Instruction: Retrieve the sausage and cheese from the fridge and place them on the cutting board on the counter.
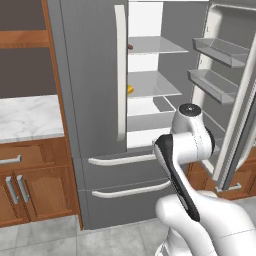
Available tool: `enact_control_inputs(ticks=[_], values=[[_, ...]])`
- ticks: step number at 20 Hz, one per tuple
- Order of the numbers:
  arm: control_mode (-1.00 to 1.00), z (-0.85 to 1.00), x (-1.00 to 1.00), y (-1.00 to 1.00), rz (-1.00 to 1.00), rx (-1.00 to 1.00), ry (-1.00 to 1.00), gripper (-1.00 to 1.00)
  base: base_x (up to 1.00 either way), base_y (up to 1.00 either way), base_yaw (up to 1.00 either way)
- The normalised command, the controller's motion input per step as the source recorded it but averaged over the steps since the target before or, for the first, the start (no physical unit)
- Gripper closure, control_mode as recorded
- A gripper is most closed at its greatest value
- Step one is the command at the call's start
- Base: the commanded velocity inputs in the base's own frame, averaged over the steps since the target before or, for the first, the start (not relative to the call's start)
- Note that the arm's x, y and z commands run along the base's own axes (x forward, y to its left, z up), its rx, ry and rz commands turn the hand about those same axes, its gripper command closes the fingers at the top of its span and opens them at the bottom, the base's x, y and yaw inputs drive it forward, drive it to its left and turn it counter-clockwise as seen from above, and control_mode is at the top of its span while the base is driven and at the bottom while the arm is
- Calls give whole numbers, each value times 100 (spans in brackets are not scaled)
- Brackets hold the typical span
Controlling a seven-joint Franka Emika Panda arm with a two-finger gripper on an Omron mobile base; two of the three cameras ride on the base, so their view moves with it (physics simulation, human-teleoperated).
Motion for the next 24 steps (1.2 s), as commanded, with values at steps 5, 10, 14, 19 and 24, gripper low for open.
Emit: enact_control_inputs(ticks=[5, 10, 14, 19, 24], values=[[-100, 0, 0, 0, 0, 0, 0, -100, 0, 0, 0], [-100, 0, 0, 0, 0, 0, 0, -100, 0, 0, 0], [100, 0, 0, 0, 0, 0, 0, -100, 0, 0, 0], [100, 0, 0, 0, 0, 0, 0, -100, 0, 0, 0], [100, 0, 0, 0, 0, 0, 0, -100, 17, 2, 0]])
